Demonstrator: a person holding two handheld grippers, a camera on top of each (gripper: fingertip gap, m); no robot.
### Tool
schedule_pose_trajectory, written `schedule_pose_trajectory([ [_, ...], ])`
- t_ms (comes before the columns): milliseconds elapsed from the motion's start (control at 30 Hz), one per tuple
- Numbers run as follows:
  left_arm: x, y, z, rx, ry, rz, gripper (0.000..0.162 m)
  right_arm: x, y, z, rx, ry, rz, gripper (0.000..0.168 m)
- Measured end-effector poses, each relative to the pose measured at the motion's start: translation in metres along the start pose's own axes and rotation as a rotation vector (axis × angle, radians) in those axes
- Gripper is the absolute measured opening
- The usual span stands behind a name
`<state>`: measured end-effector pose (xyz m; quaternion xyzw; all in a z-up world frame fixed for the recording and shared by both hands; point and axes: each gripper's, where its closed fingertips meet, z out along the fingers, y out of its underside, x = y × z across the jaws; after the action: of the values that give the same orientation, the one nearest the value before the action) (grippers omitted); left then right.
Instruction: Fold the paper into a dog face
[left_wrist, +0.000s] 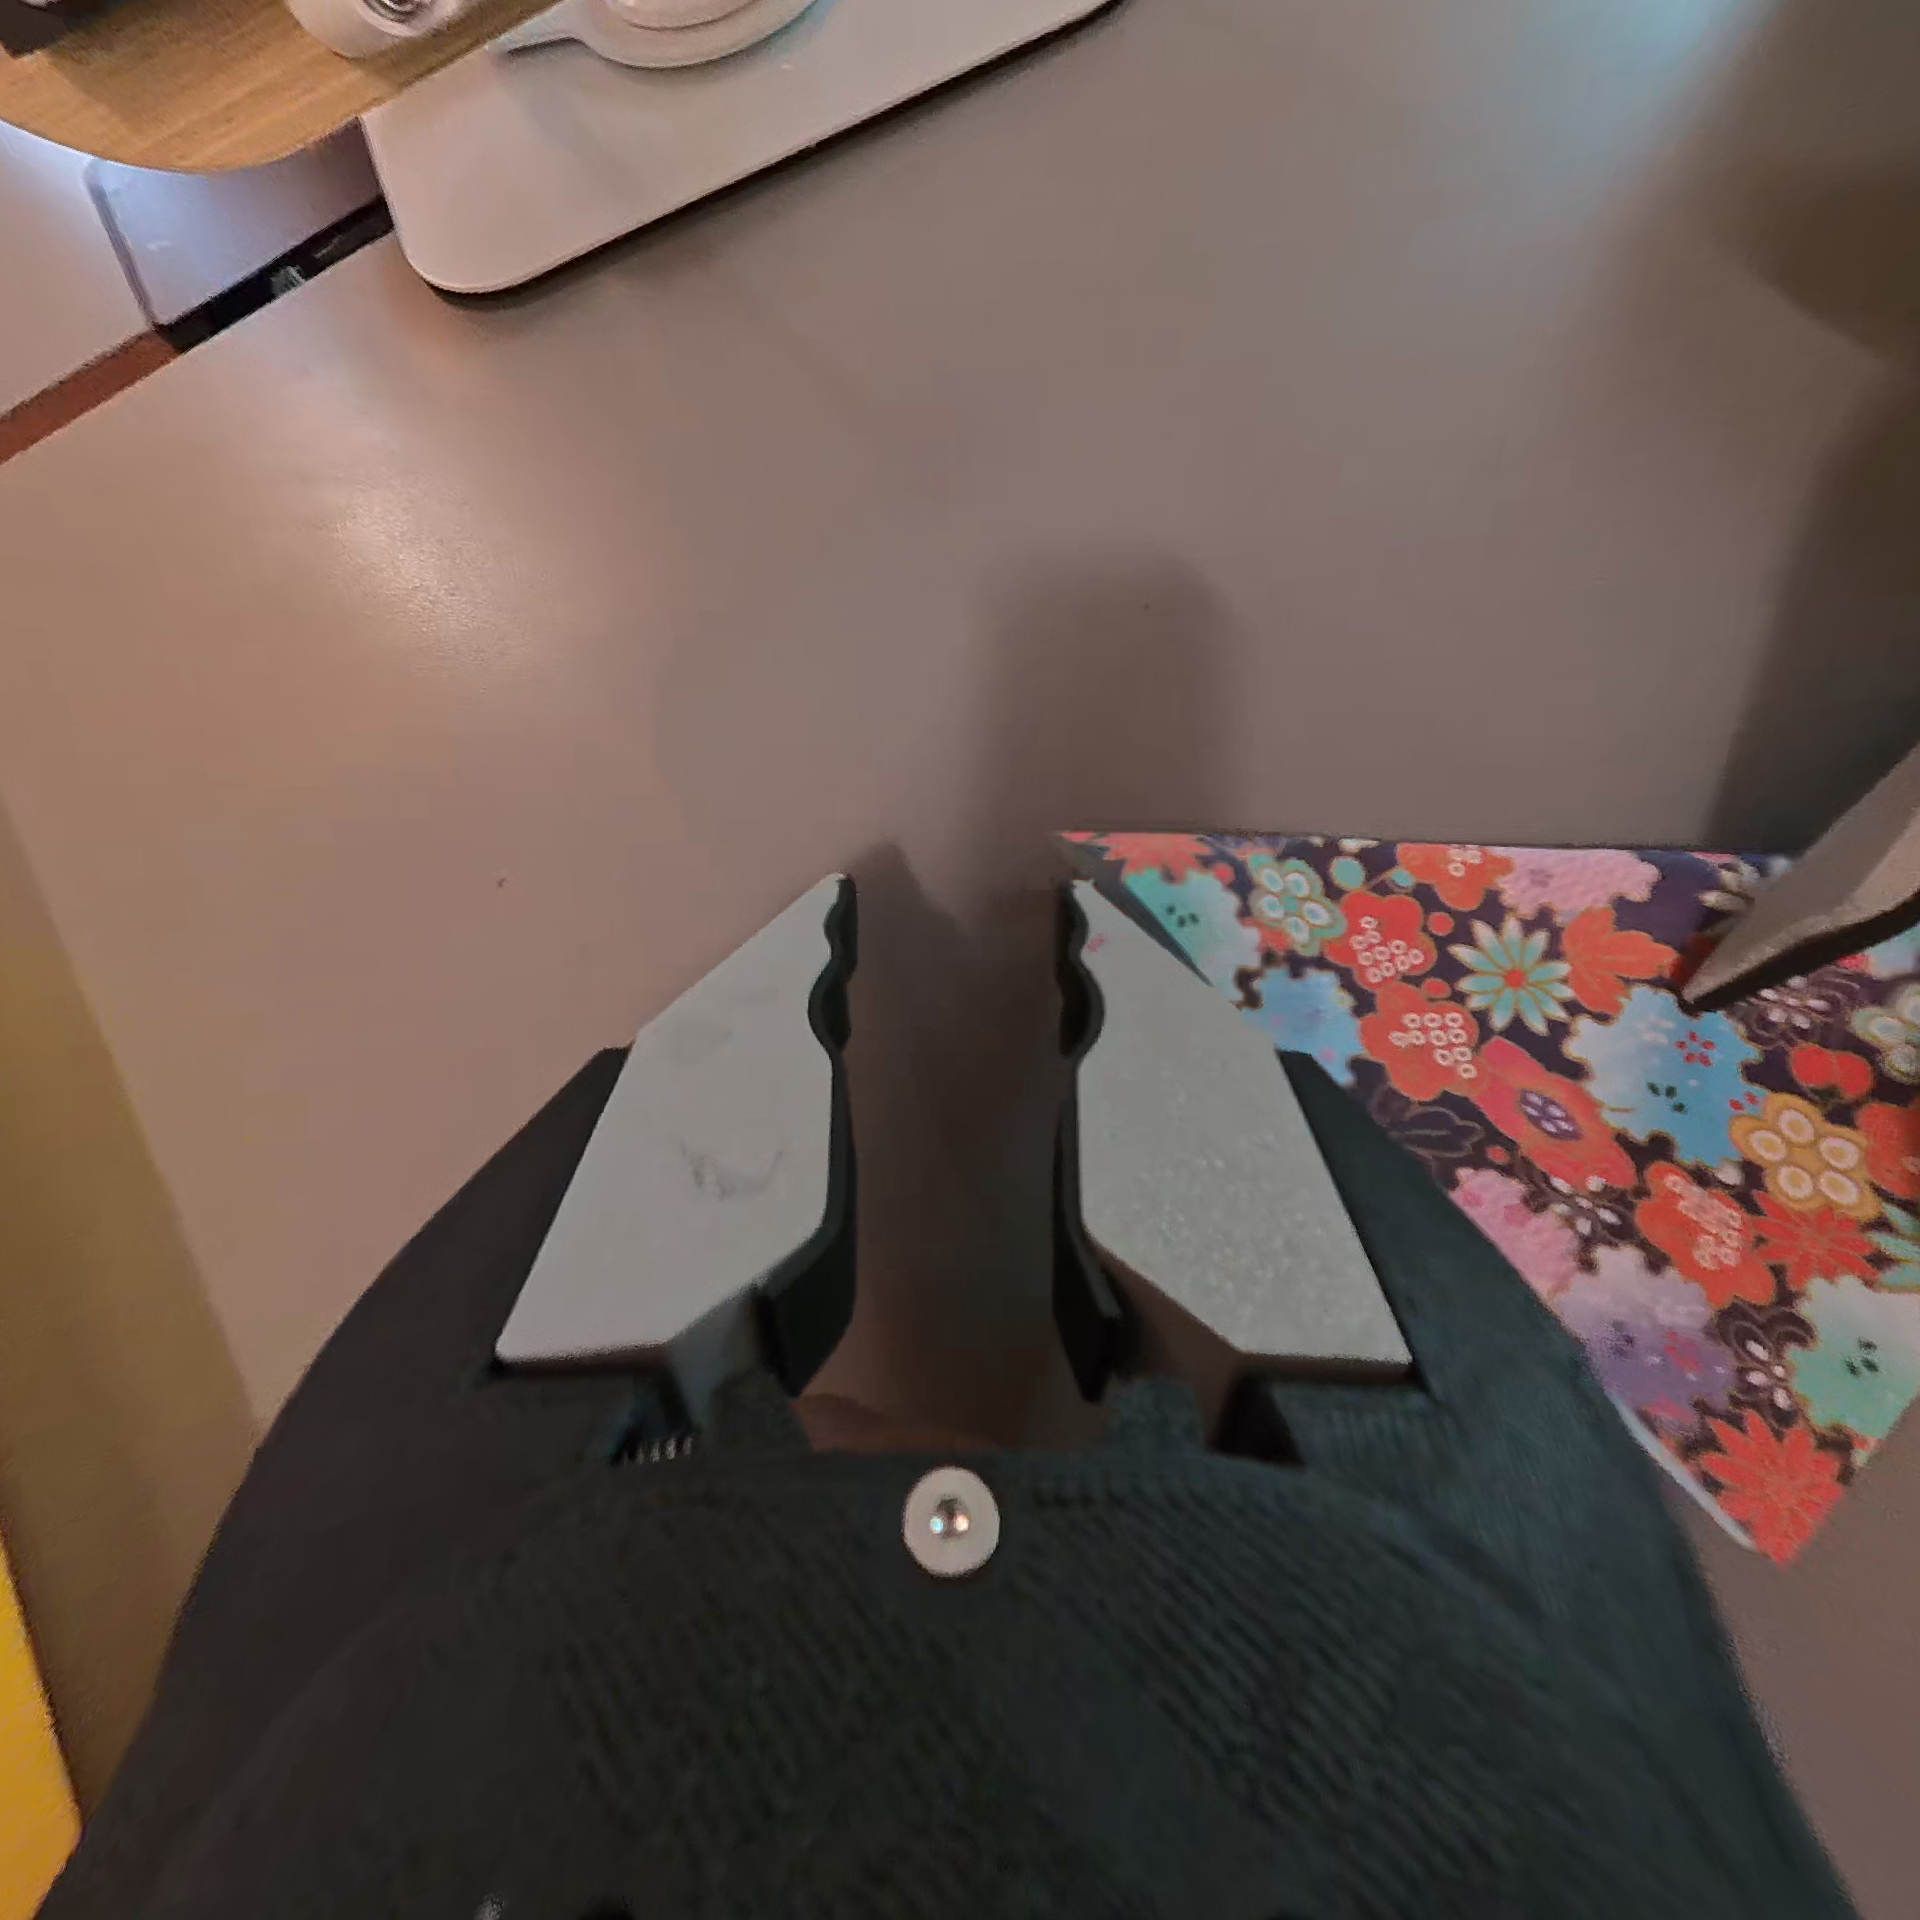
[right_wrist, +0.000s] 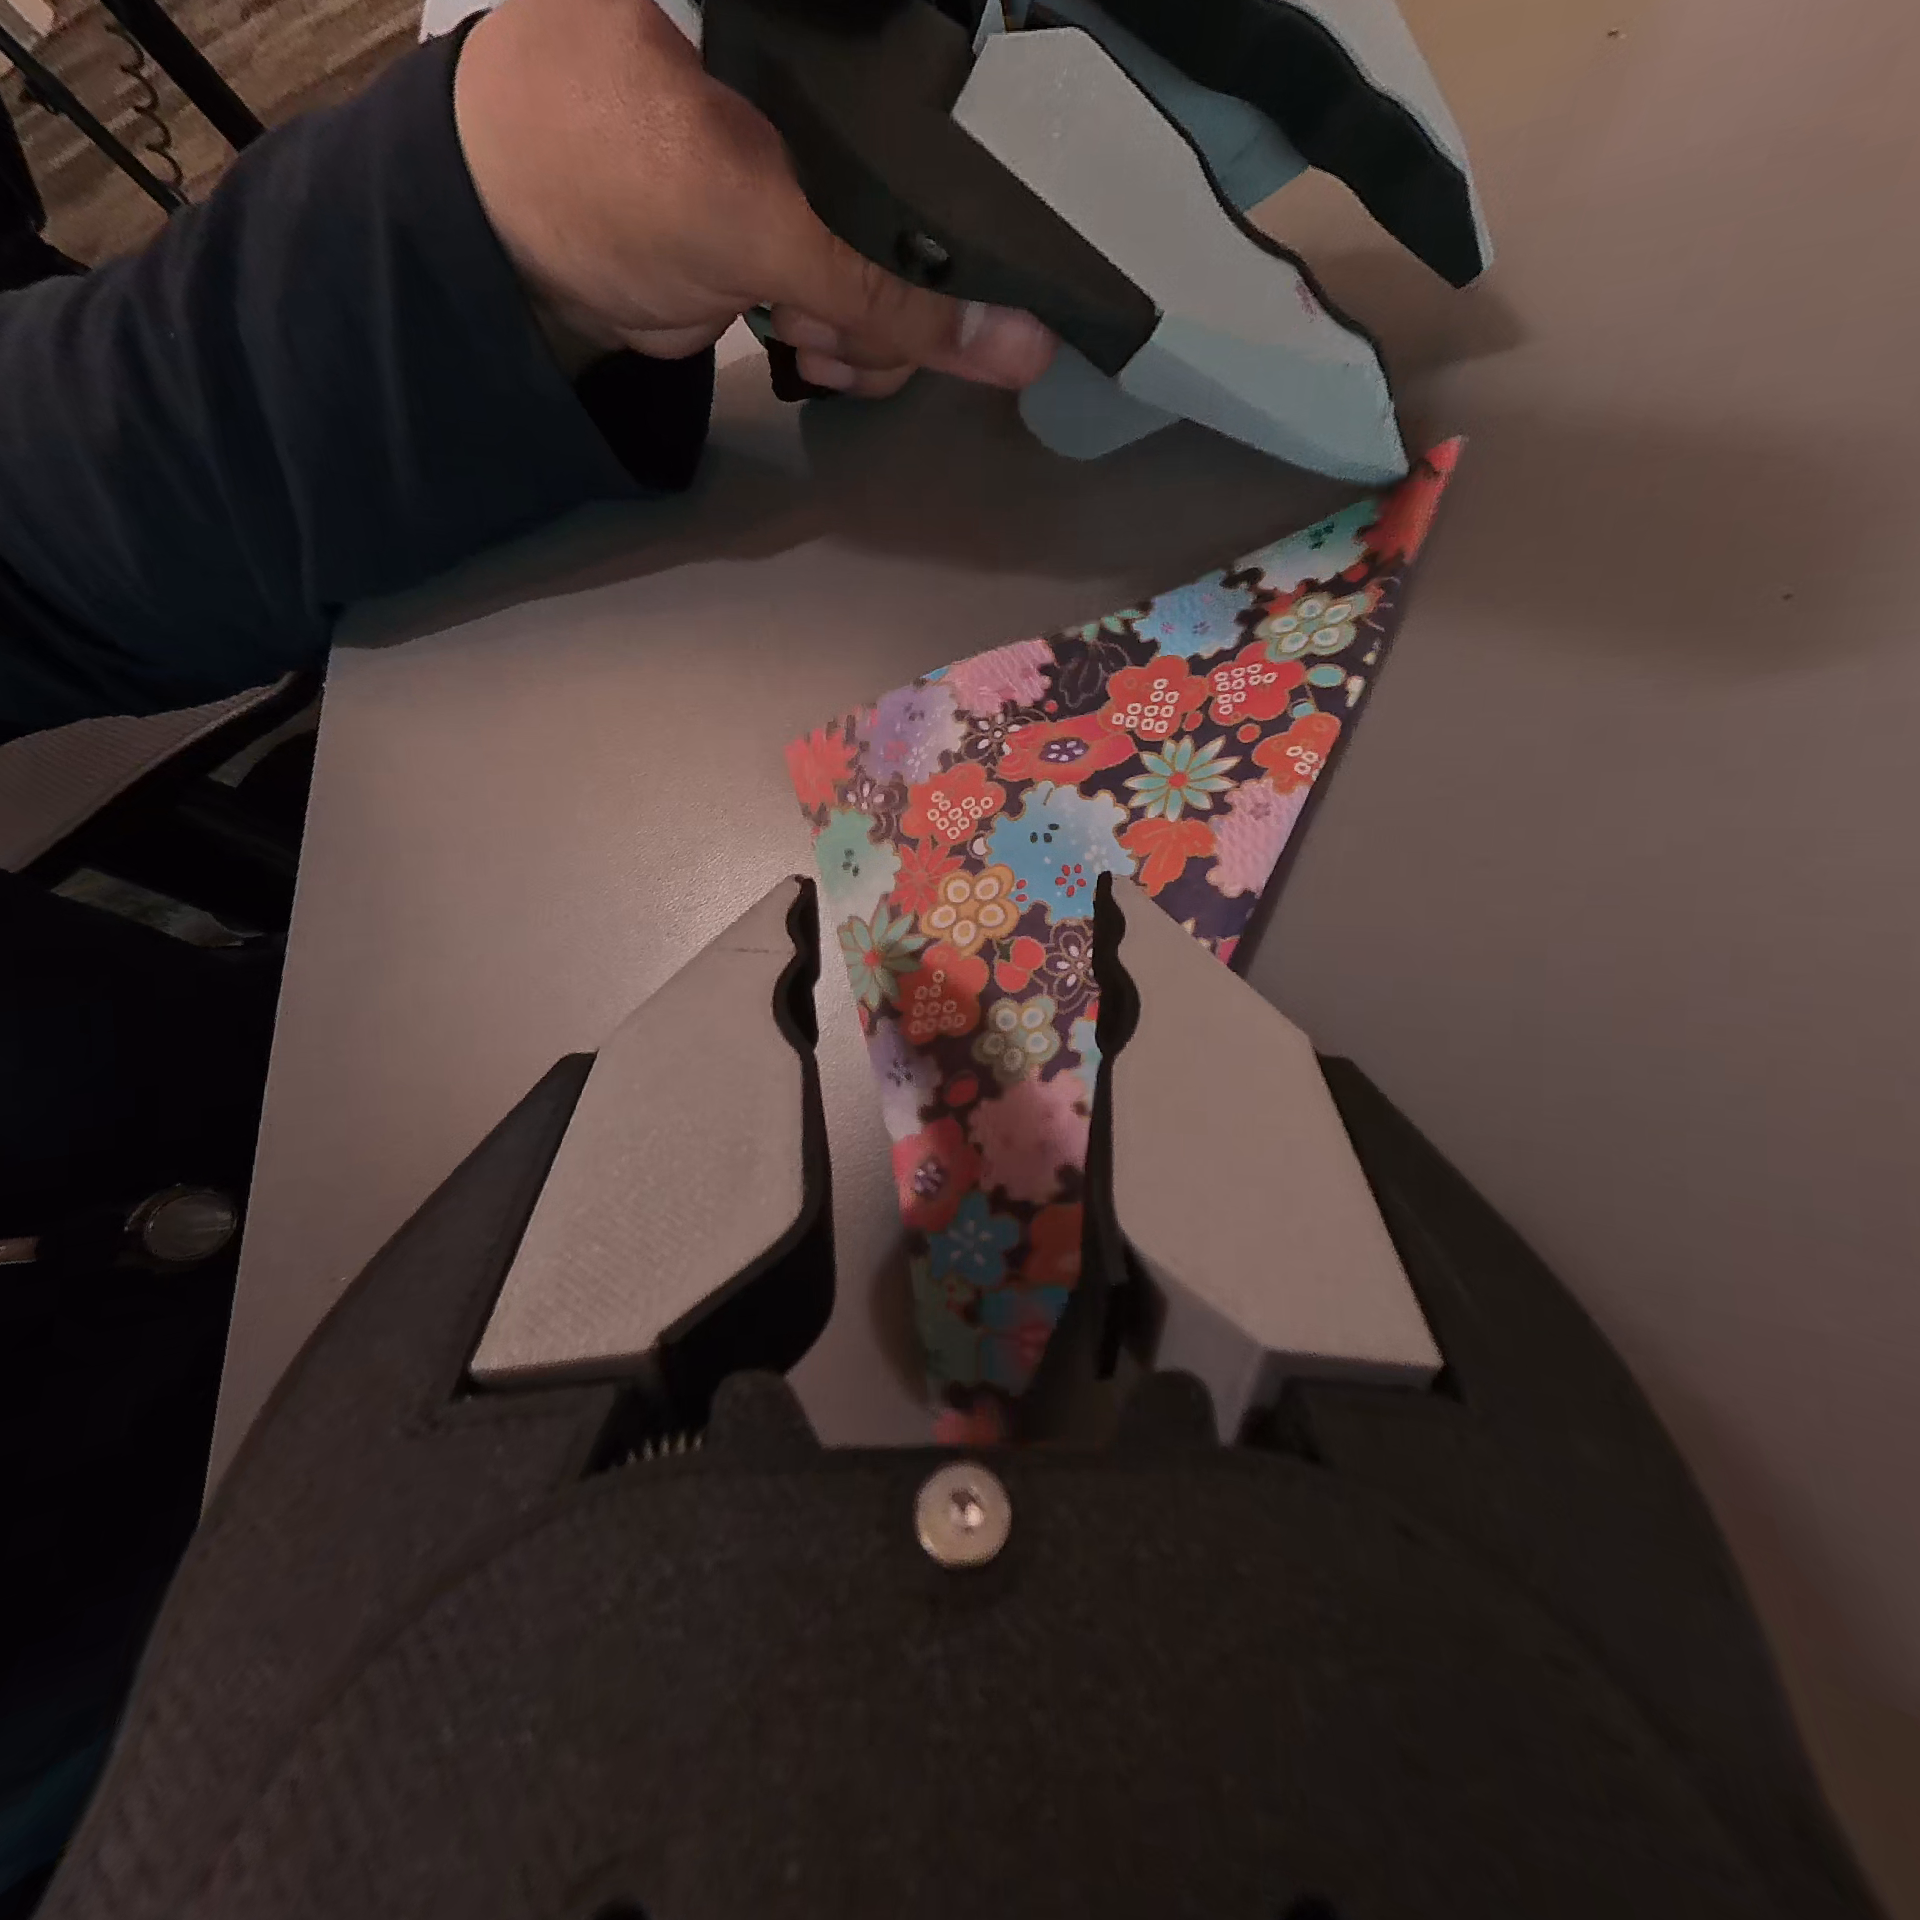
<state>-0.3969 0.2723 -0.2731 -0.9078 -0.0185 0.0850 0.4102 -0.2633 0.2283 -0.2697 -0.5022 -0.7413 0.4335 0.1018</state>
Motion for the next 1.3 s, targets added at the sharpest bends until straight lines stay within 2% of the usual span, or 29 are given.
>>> schedule_pose_trajectory([
  [133, -0.008, -0.018, -0.011, 0.118, -0.059, 0.001, 0.03, 0.001, 0.0, -0.001, 0.002, -0.007, 0.017, 0.046],
  [300, 0.035, -0.054, -0.038, 0.328, 0.169, -0.023, 0.026, 0.001, 0.0, -0.001, 0.002, -0.002, 0.017, 0.045],
  [367, 0.044, -0.046, -0.03, 0.265, 0.211, -0.028, 0.024, 0.002, 0.0, -0.001, 0.002, -0.001, 0.02, 0.044],
  [433, 0.042, -0.03, -0.016, 0.172, 0.178, -0.001, 0.024, 0.002, 0.0, 0.0, 0.002, -0.001, 0.021, 0.044],
  [533, 0.043, -0.021, -0.007, 0.112, 0.177, 0.019, 0.014, 0.002, 0.0, 0.0, 0.001, 0.005, 0.018, 0.043],
  [600, 0.033, -0.019, -0.004, 0.094, 0.122, -0.007, 0.001, 0.002, 0.0, 0.0, 0.001, 0.007, 0.017, 0.043],
  [733, 0.027, -0.005, 0.004, -0.001, 0.057, 0.063, 0.0, 0.002, 0.001, 0.0, 0.0, 0.009, 0.016, 0.042],
  [1300, 0.042, -0.008, 0.001, 0.019, 0.134, 0.107, 0.0, 0.001, 0.001, 0.0, -0.004, 0.008, 0.01, 0.04],
])
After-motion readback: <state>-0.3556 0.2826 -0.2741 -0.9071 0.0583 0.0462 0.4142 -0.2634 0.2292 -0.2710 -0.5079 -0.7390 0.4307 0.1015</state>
